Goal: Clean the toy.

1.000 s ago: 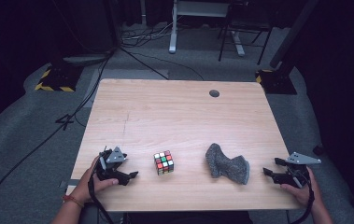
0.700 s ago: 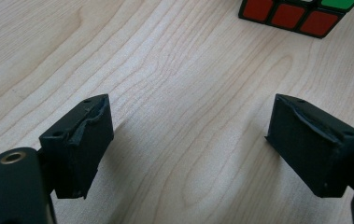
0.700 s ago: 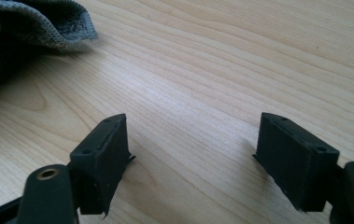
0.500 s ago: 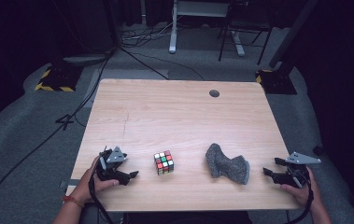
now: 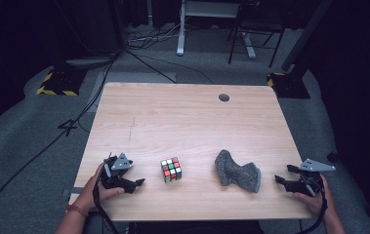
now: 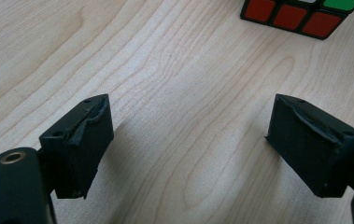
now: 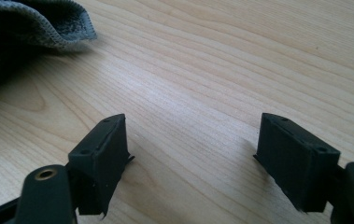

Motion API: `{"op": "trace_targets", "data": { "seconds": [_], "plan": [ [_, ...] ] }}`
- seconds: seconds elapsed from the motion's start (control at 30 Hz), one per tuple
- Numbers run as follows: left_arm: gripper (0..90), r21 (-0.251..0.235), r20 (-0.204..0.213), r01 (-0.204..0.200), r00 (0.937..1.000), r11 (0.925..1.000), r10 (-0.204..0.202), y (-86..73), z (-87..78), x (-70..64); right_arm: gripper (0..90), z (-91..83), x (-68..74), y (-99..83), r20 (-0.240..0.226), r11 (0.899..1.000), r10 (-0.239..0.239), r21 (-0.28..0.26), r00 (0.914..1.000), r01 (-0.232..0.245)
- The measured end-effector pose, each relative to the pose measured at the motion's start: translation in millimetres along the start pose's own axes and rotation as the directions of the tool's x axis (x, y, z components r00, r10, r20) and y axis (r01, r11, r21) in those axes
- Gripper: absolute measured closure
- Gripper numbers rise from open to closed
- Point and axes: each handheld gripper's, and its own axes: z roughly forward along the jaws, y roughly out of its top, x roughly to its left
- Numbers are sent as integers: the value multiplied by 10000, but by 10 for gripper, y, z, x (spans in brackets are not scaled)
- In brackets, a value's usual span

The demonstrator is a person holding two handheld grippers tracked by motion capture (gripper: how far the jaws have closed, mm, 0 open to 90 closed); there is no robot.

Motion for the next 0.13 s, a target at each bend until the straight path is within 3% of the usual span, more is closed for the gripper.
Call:
{"op": "trace_targets", "data": {
  "seconds": [0.13],
  "plan": [
    [149, -6, -5, -3, 10000, 10000, 3, 0, 0, 1, 248, 0, 0, 0, 0, 10000, -3, -3, 10000, 3]
  ]
}}
